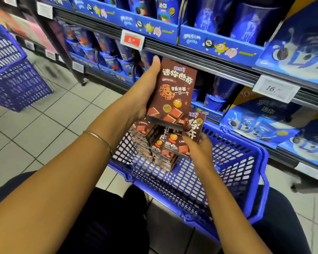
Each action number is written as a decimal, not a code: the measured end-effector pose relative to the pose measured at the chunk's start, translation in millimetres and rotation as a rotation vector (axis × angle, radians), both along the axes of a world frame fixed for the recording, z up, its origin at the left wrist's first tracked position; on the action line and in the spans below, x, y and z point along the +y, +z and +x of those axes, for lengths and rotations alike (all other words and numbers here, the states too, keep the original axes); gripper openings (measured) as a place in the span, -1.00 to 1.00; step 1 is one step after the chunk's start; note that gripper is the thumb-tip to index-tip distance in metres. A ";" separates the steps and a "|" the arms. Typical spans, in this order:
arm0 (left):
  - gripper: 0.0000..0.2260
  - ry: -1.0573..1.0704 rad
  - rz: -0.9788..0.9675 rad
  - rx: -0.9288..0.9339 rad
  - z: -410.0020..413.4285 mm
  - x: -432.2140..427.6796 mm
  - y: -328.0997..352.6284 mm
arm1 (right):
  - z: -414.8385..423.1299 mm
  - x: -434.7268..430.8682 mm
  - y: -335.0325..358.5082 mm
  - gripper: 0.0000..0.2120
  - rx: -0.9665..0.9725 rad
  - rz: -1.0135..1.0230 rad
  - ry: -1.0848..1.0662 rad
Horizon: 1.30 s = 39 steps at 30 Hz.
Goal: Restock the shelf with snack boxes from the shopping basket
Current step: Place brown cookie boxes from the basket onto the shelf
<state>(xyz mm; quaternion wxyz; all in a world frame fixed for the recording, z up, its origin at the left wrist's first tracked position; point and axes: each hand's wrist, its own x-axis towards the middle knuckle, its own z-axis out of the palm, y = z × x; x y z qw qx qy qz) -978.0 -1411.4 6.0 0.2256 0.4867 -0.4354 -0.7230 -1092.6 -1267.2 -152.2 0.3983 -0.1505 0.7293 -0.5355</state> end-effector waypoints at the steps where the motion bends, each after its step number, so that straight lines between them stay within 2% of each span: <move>1: -0.35 0.016 -0.021 -0.009 0.7 -3.3 0.9 | -1.7 3.8 12.2 -0.65 0.014 -0.054 -0.008; 6: -0.32 0.117 -0.171 -0.167 4.1 -16.3 2.3 | -15.3 10.0 62.1 -0.63 -0.041 -0.287 -0.138; 9: -0.26 0.103 -0.231 -0.281 1.8 -13.4 -3.1 | -16.0 6.2 82.3 -0.61 -0.093 -0.370 -0.162; 13: -0.26 0.004 -0.217 -0.262 -7.6 1.8 -8.2 | -3.5 -5.6 96.7 -0.57 -0.070 -0.417 -0.067; 23: -0.30 -0.180 -0.185 -0.066 -9.4 18.0 -4.3 | 8.2 -17.8 103.5 -0.68 -0.038 -0.377 0.094; 26: -0.20 -0.181 -0.217 -0.082 -8.5 20.0 -3.0 | 8.4 -17.4 104.0 -0.66 -0.049 -0.350 0.118; 30: -0.37 -0.070 -0.265 -0.106 -4.9 19.9 1.5 | 7.2 -18.3 88.4 -0.58 -0.150 -0.384 0.001; 33: -0.46 0.008 -0.263 -0.074 -2.1 18.8 2.7 | 6.2 -22.6 55.0 -0.75 -0.193 -0.189 -0.134; 36: -0.41 0.015 -0.250 -0.058 -0.5 17.4 3.5 | 8.9 -32.2 5.7 -0.77 -0.154 0.068 -0.082; 37: -0.37 0.008 -0.247 -0.059 0.3 17.1 2.9 | 12.0 -35.8 -8.5 -0.72 -0.151 0.129 -0.066; 39: -0.34 -0.005 -0.243 -0.058 1.5 17.1 2.4 | 18.2 -42.7 -27.9 -0.43 -0.121 0.250 -0.037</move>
